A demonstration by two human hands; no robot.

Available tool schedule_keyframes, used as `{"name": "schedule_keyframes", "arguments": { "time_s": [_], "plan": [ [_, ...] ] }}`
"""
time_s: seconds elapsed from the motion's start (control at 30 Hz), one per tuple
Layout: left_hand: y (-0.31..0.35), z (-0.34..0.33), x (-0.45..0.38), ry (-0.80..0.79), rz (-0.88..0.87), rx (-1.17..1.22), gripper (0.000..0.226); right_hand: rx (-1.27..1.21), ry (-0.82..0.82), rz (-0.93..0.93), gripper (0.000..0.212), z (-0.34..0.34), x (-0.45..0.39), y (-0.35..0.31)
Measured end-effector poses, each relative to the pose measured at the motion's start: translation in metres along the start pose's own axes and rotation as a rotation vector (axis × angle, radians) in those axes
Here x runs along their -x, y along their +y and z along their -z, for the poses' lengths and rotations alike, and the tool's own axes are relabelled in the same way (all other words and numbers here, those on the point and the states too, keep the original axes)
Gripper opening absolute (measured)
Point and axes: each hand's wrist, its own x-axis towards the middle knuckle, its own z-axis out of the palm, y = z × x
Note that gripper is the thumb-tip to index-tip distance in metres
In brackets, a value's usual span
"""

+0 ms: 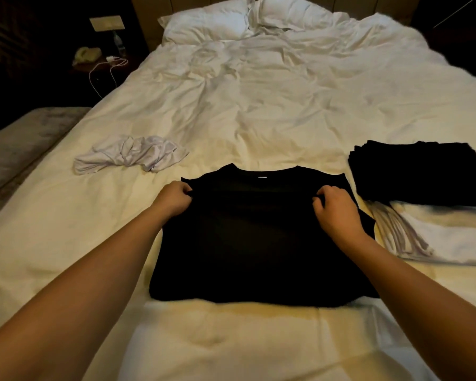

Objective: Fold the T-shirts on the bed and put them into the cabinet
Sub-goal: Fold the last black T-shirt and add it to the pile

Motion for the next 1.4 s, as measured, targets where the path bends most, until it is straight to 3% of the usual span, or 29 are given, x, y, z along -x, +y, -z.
{"name": "schedule_keyframes", "arguments": {
  "time_s": [0.1, 0.27, 0.5, 0.63, 0.8, 0.9, 1.1, 1.23, 1.4],
  "plan": [
    [0.010, -0.012, -0.019, 0.127, -0.041, -0.086, 0.027, 0.035, 0.006, 0.020, 0.015, -0.010, -0.026, 0.000],
    [0.022, -0.032, -0.057, 0.243, -0.096, -0.145, 0.028, 0.095, 0.005, -0.007, 0.018, -0.031, -0.067, 0.012],
    [0.027, -0.050, -0.098, 0.298, -0.119, -0.200, 0.023, 0.161, -0.005, 0.033, 0.020, -0.054, -0.107, 0.032],
    [0.021, -0.063, -0.101, 0.224, -0.122, -0.306, 0.017, 0.162, -0.040, 0.023, 0.021, -0.065, -0.118, 0.032],
    [0.035, -0.074, -0.095, 0.243, -0.046, -0.383, 0.046, 0.111, 0.008, 0.094, 0.034, -0.071, -0.105, 0.032],
    [0.049, -0.088, -0.081, 0.293, -0.189, -0.451, 0.062, 0.089, 0.042, 0.127, 0.042, -0.068, -0.089, 0.033],
    [0.091, -0.130, -0.036, 0.231, -0.437, -0.340, 0.046, 0.018, 0.072, 0.137, 0.035, -0.052, -0.040, 0.037],
    [0.119, -0.154, -0.019, 0.034, -0.648, -0.233, 0.033, -0.058, 0.101, 0.055, 0.024, -0.032, 0.009, 0.053],
    [0.158, -0.179, -0.012, -0.100, -0.838, -0.206, 0.034, -0.048, 0.123, -0.041, 0.031, -0.015, 0.073, 0.075]
  ]
}}
